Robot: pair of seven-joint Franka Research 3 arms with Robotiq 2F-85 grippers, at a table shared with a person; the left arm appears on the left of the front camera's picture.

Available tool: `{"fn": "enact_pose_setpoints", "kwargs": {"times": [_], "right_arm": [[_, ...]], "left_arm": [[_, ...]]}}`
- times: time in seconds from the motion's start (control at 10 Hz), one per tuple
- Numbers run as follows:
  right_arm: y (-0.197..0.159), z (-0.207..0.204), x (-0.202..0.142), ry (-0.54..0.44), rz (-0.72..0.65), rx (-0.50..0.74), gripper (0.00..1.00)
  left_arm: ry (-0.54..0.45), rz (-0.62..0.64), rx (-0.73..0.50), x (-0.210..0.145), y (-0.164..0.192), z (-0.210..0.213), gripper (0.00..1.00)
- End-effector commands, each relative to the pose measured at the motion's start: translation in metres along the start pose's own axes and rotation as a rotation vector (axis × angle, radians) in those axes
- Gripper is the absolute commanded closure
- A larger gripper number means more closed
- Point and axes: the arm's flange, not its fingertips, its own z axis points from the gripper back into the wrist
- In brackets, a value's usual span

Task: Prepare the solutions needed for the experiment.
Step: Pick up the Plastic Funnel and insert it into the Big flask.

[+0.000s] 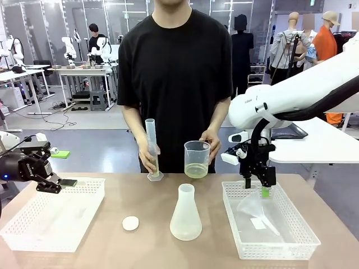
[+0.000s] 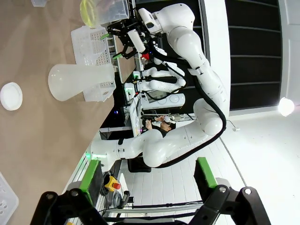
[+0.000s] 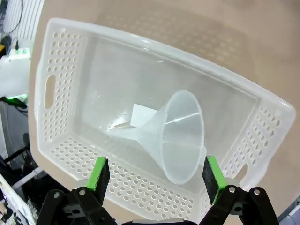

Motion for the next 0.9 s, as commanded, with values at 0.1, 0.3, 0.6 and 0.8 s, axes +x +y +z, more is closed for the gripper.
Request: {"fn": "enact_pose_setpoints", "kwargs": {"times": [0.1, 0.3, 0.6, 0.8], "right_arm": [[-0.004, -0.006, 0.0, 0.049, 0.075, 0.065, 0.0], [-0.003, -0.012, 0.001, 0.037, 0.105, 0.072, 0.0], [-0.008, -0.017, 0.005, 0.035, 0.151, 0.067, 0.07], [-0.012, -0.016, 0.008, 0.054, 0.167, 0.074, 0.2]], "left_arm": [[0.0, 0.006, -0.001, 0.0, -0.002, 0.0, 0.0], [0.0, 0.006, -0.001, 0.0, -0.002, 0.0, 0.0], [0.0, 0.006, -0.001, 0.0, -0.002, 0.0, 0.0], [0.0, 0.006, -0.001, 0.0, -0.002, 0.0, 0.0]]}}
